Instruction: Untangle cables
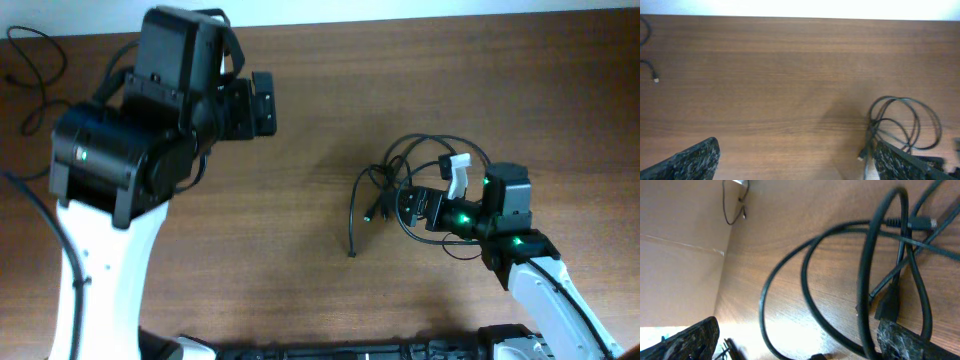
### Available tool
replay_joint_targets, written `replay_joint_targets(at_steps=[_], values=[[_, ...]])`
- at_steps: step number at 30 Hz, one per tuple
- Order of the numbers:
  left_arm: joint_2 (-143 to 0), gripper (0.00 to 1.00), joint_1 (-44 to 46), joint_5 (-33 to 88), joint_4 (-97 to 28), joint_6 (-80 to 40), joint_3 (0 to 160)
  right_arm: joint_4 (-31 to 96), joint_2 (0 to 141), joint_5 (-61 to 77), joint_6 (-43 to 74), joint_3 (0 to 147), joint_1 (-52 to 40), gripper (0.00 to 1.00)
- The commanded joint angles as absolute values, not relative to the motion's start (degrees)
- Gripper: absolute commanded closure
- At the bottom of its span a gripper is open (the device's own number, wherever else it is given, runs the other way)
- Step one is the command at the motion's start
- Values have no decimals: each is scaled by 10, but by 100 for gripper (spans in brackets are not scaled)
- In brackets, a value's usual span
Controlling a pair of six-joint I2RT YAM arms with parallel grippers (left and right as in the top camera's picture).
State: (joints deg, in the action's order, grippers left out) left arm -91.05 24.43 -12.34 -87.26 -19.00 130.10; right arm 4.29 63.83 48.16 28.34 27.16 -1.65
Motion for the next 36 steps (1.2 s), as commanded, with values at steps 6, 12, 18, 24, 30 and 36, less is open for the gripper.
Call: replay_joint_targets(at_steps=[6, 12, 18, 24, 30, 36], values=[[-767, 1, 248, -176, -688, -201, 970, 139, 512, 497, 275, 273, 118, 1], [-670, 1, 247, -124, -541, -201, 737, 213, 480, 503, 261, 273, 196, 1], [-676, 1, 247, -94, -452, -236, 626, 246, 480, 508, 256, 273, 199, 1], [-719, 1, 247, -86, -427, -253, 618, 247, 480, 508, 256, 273, 199, 1], [-782, 1, 247, -26, -426, -253, 618, 247, 497, 504, 256, 273, 199, 1], [-818, 1, 247, 5, -398, -253, 618, 246, 547, 503, 256, 273, 199, 1]])
